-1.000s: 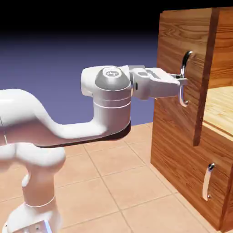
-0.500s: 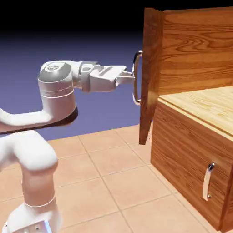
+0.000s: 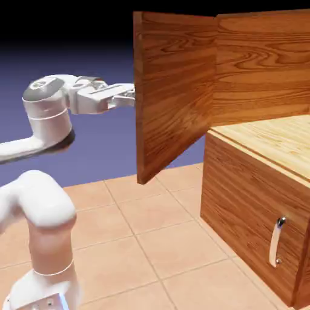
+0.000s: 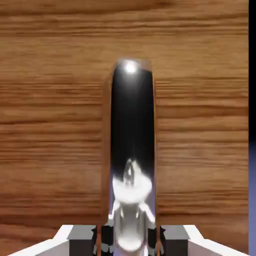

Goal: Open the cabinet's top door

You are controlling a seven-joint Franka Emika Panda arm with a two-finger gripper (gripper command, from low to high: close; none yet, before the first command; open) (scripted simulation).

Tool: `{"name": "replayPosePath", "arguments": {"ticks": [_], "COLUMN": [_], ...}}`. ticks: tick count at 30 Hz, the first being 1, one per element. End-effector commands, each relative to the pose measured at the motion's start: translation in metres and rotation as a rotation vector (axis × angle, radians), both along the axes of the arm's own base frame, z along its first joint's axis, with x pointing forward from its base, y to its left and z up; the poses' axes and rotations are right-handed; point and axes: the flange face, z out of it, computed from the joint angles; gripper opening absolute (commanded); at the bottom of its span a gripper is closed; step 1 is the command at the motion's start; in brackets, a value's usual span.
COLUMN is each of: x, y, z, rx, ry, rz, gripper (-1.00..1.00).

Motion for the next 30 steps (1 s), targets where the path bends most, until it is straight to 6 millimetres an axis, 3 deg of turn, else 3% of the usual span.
{"name": "replayPosePath", "arguments": {"ticks": [1,8,15,29,30], "x": [-0.003,-0.018,-0.027,-0.009,-0.009], "y": [0.007,0.066,0.143,0.283,0.283], "z": [0.000,0.000,0.000,0.000,0.000], "rx": [0.000,0.000,0.000,0.000,0.000], "ry": [0.000,0.000,0.000,0.000,0.000], "rz": [-0.018,-0.149,-0.318,-0.628,-0.628], "gripper": [-1.00,-1.00,-1.00,-1.00,1.00]}}
